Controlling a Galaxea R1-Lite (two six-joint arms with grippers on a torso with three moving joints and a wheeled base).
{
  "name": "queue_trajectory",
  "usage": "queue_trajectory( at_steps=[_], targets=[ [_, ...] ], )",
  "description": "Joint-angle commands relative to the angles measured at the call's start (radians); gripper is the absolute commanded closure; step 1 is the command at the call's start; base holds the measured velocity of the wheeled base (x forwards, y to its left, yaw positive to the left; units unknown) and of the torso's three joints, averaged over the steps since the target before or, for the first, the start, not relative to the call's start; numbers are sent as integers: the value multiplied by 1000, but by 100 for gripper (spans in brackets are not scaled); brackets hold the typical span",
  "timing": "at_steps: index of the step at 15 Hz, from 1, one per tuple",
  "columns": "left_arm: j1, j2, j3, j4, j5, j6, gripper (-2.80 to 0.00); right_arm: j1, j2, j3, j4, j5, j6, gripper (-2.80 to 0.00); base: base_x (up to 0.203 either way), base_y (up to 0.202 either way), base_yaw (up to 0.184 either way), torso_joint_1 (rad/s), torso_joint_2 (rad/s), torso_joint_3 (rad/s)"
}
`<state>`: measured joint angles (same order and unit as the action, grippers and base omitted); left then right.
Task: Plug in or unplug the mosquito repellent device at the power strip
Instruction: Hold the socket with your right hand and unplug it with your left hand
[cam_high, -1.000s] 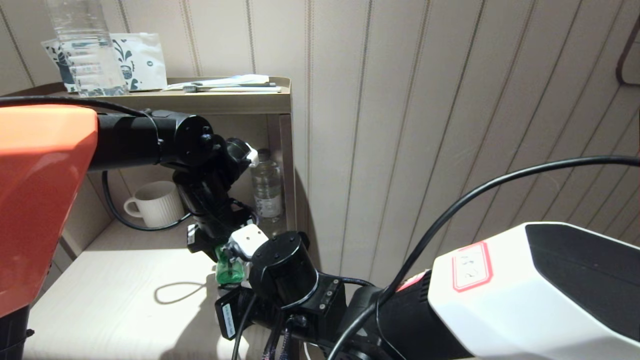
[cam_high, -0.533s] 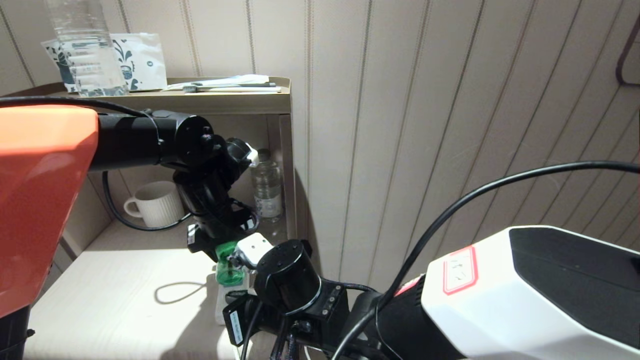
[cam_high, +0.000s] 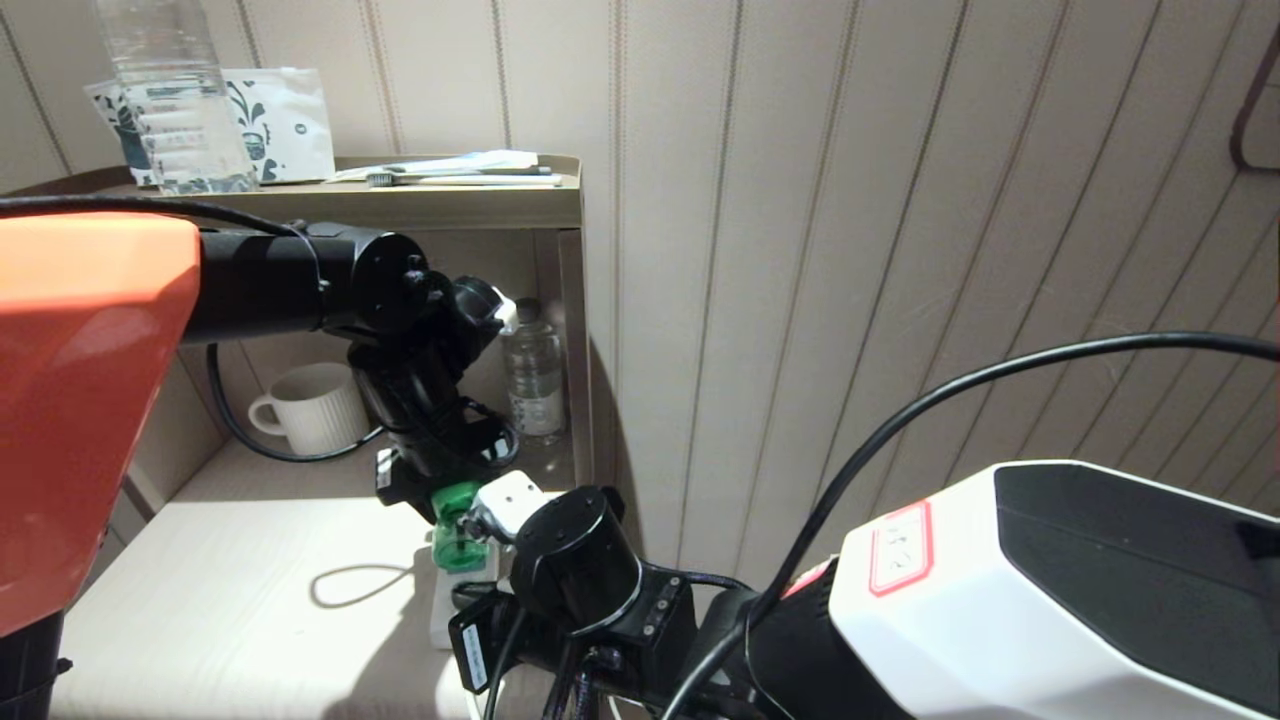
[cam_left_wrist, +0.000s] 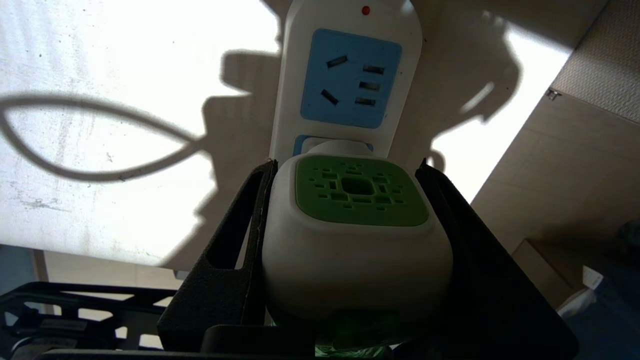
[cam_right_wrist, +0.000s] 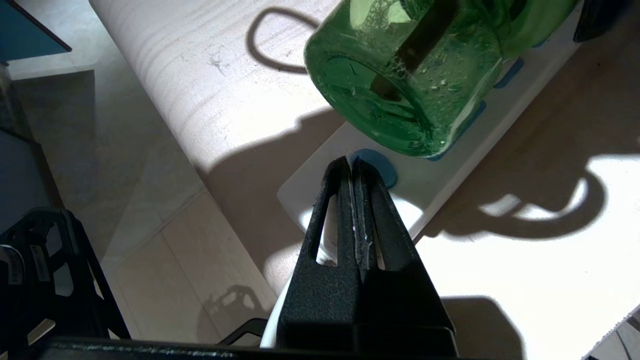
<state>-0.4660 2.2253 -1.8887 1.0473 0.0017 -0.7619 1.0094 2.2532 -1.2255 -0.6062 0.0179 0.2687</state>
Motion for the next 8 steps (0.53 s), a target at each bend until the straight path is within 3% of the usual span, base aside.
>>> queue_trajectory(
  at_steps=[1, 8],
  targets=[
    [0, 14, -1, 1, 0, -5, 0, 2, 25, -5, 3, 1, 1, 0, 0, 0, 0, 0, 0, 0],
    [0, -4, -1, -10, 1, 0, 0, -2, 59, 30, 4, 2, 4, 0, 0, 0, 0, 0, 0, 0]
  ],
)
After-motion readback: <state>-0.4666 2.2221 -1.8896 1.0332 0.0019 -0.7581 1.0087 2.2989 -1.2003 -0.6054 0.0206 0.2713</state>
